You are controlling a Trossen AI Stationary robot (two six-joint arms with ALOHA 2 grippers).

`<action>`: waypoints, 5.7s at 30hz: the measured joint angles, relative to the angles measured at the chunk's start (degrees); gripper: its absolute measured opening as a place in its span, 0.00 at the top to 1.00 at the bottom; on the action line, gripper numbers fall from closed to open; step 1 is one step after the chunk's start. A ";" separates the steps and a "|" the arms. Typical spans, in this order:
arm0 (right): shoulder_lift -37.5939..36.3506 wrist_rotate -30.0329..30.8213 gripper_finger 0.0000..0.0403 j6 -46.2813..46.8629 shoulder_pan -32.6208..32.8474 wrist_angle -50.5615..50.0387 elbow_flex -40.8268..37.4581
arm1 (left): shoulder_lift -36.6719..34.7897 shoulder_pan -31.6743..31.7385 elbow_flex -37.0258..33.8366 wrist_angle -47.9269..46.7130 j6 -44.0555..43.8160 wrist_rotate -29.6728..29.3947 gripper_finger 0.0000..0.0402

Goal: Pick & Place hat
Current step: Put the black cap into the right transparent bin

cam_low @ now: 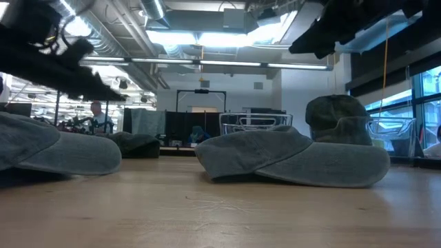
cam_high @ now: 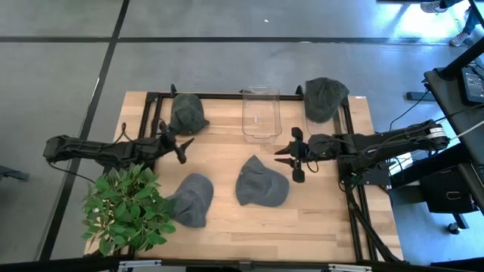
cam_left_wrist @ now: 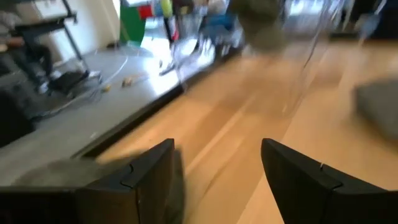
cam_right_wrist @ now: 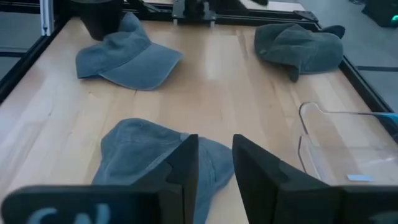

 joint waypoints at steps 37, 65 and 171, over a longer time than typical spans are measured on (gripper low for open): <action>0.02 0.00 0.75 1.40 0.00 0.79 0.00 | 55.36 26.25 15.89 0.52 -13.97 16.79 0.48; 0.04 2.59 0.75 5.29 -0.60 1.30 0.00 | 55.97 23.85 23.41 1.30 -5.49 31.13 0.87; 32.49 -29.59 0.97 -15.07 -3.39 9.77 30.23 | 55.52 -7.69 69.00 -29.11 85.89 53.66 0.79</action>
